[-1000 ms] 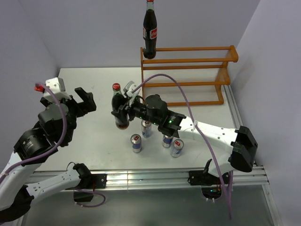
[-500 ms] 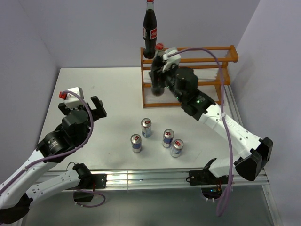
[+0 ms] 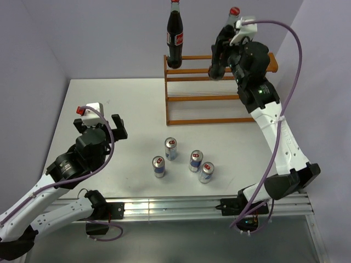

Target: Place and organize the beverage onto the shelf

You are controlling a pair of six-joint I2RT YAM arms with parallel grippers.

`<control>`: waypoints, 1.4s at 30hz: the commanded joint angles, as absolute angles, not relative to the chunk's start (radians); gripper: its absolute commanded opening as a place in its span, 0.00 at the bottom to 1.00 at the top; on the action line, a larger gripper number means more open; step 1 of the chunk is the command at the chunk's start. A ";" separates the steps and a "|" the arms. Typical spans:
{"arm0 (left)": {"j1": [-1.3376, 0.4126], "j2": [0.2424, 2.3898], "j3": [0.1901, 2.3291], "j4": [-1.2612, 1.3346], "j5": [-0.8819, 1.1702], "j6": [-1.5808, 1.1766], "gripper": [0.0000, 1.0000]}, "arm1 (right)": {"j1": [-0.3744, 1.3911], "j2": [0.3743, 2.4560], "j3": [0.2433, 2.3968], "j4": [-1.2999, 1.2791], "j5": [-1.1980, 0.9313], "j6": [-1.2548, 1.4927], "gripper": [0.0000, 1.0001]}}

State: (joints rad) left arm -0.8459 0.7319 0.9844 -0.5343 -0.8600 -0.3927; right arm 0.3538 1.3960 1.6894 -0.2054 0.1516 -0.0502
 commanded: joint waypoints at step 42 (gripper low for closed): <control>-0.848 0.663 0.957 -0.439 -0.741 -0.328 1.00 | 0.235 1.873 2.206 0.052 -0.376 0.012 0.00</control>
State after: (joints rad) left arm -0.8459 0.6483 0.9466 -0.4683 -0.7559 -0.3481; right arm 0.2310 1.8957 2.1376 -0.1658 -0.3340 0.0090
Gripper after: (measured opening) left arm 0.995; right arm 0.714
